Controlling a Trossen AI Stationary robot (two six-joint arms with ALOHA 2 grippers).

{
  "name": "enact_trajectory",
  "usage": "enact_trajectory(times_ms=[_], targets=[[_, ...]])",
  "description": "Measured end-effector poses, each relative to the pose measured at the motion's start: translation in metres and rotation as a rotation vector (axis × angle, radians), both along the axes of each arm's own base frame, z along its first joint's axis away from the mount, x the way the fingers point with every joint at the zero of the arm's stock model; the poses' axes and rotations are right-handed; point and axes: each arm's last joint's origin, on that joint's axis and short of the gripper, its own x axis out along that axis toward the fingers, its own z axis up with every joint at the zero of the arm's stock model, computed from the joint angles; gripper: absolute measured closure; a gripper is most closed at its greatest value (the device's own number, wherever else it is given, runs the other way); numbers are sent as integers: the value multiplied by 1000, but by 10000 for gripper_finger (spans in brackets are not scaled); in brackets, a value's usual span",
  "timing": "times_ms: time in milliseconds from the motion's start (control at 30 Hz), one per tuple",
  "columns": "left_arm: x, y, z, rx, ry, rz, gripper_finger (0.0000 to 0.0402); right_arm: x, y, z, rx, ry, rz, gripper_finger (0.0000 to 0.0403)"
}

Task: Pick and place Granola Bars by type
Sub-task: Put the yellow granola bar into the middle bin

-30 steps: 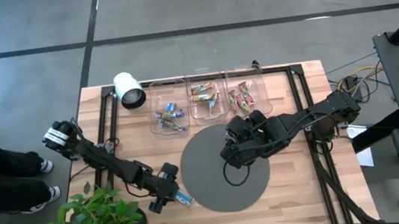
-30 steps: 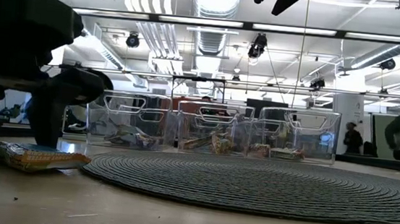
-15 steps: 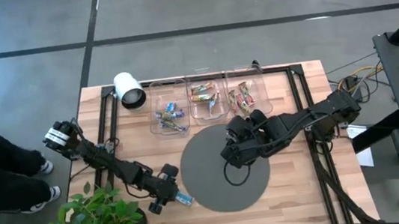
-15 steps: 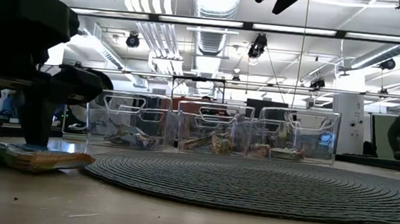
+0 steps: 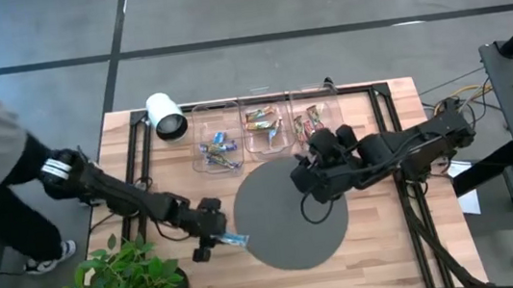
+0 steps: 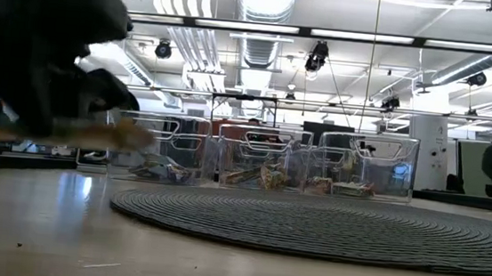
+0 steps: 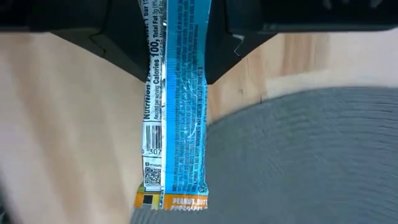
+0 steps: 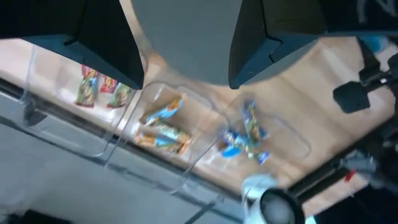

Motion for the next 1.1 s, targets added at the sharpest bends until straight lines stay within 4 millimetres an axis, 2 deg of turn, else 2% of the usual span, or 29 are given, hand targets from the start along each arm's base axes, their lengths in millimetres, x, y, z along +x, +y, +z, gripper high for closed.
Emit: enact_trajectory(times_ms=[200, 400, 567, 633, 800, 967, 1100], targets=[[7, 37, 33, -289, -91, 122, 285, -8, -8, 8, -22, -66, -81, 177], [23, 103, 47, -761, -97, 192, 285, -9, -19, 9, 9, -130, -185, 177], [36, 139, 86, -969, -450, 110, 285, -8, -23, 9, 19, -142, -210, 177], [39, 152, 95, -1020, -587, 178, 285, -8, -24, 9, 24, -150, -219, 177], [47, 184, 84, -1078, -794, 603, 285, -8, -25, 9, 10, -168, -242, 177], [55, 199, 67, -1092, -874, 927, 285, -9, -27, 9, -3, -153, -249, 177], [62, 209, 55, -1017, -894, 1172, 285, -11, -29, 8, -11, -131, -255, 177]])
